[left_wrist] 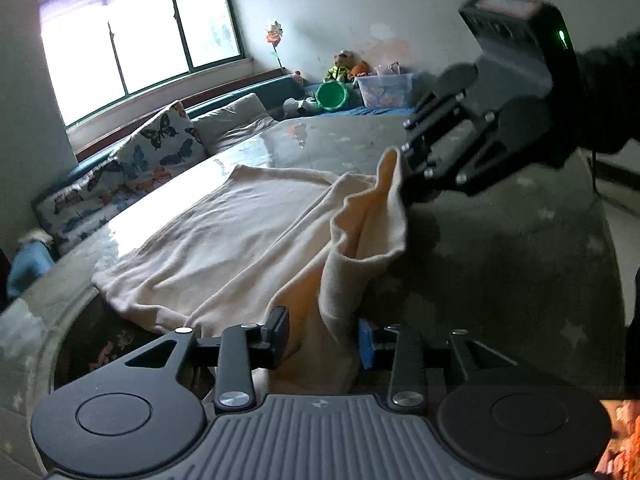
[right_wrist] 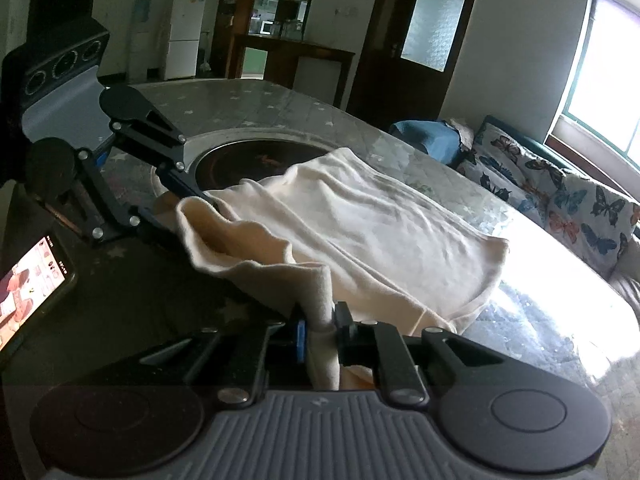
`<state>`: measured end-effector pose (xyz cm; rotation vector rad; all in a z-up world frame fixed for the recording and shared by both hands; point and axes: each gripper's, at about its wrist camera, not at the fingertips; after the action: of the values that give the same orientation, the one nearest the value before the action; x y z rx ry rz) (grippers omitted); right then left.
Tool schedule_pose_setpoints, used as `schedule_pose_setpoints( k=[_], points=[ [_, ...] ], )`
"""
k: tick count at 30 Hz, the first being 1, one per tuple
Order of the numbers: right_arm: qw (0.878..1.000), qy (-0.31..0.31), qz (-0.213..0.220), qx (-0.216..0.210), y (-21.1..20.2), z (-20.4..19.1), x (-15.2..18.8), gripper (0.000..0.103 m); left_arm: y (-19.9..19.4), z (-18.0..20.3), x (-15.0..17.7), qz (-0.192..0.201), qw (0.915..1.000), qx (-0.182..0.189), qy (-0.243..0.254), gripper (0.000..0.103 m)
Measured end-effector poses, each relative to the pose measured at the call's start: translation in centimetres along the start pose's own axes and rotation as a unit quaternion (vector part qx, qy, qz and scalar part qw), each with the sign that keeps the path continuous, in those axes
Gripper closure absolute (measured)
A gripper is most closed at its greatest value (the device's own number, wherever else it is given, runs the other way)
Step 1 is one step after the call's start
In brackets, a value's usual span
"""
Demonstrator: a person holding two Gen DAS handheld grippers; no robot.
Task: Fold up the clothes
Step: 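Lift the held edge with both grippers and fold it over the sweatshirt body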
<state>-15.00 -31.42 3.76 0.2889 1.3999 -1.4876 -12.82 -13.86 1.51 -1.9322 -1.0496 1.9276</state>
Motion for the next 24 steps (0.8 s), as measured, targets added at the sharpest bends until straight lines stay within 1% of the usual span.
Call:
schedule_pose_setpoints(
  k=[2, 5, 8, 10, 13, 16, 17, 18, 19, 20, 24],
  points=[
    [1.000, 0.001, 0.000, 0.001, -0.1, 0.0, 0.0, 0.090, -0.4, 0.2, -0.1, 0.007, 1.0000, -0.006, -0.003, 0.061],
    [1.000, 0.005, 0.000, 0.002, -0.3, 0.0, 0.1, 0.091, -1.1, 0.3, -0.2, 0.019, 0.9994, -0.029, 0.002, 0.061],
    [1.000, 0.004, 0.001, 0.002, -0.4, -0.1, 0.1, 0.091, -1.1, 0.3, -0.1, 0.022, 0.9984, -0.052, 0.004, 0.061],
    [1.000, 0.004, 0.003, 0.003, -0.5, -0.1, 0.2, 0.091, -1.0, 0.3, -0.1, 0.023, 0.9977, -0.064, 0.004, 0.058],
    [1.000, 0.004, 0.004, 0.003, -0.5, -0.1, 0.2, 0.091, -0.8, 0.2, 0.1, 0.021, 0.9974, -0.069, 0.005, 0.053],
    [1.000, 0.004, 0.003, 0.003, -0.4, -0.2, 0.2, 0.091, -0.7, -0.1, 0.2, 0.016, 0.9979, -0.063, 0.001, 0.053],
    [1.000, 0.005, 0.003, 0.003, -0.3, -0.2, 0.1, 0.091, -0.7, -0.1, 0.2, 0.015, 0.9983, -0.057, 0.001, 0.059],
    [1.000, 0.007, 0.002, 0.002, -0.3, -0.1, 0.2, 0.092, -0.7, -0.2, 0.3, 0.013, 0.9987, -0.049, 0.002, 0.068],
    [1.000, 0.008, 0.002, 0.001, -0.4, -0.1, 0.2, 0.092, -0.7, -0.3, 0.3, 0.011, 0.9993, -0.037, 0.000, 0.086],
    [1.000, 0.009, 0.003, 0.000, -0.6, -0.2, 0.2, 0.093, -0.6, -0.3, 0.2, 0.008, 0.9996, -0.028, -0.004, 0.090],
    [1.000, 0.008, 0.006, -0.002, -1.2, -0.4, 0.1, 0.093, -1.1, -0.3, -0.2, 0.006, 0.9999, -0.007, -0.008, 0.093]
  ],
)
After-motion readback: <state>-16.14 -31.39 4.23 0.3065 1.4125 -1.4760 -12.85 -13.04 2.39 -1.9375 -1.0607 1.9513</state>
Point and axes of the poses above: each gripper's, at about its wrist camera, not at the fingertips, and y roughly the way its jaws point, z to its right, x to its underside, and after that the axes turned 9 degrees about x, right-handed
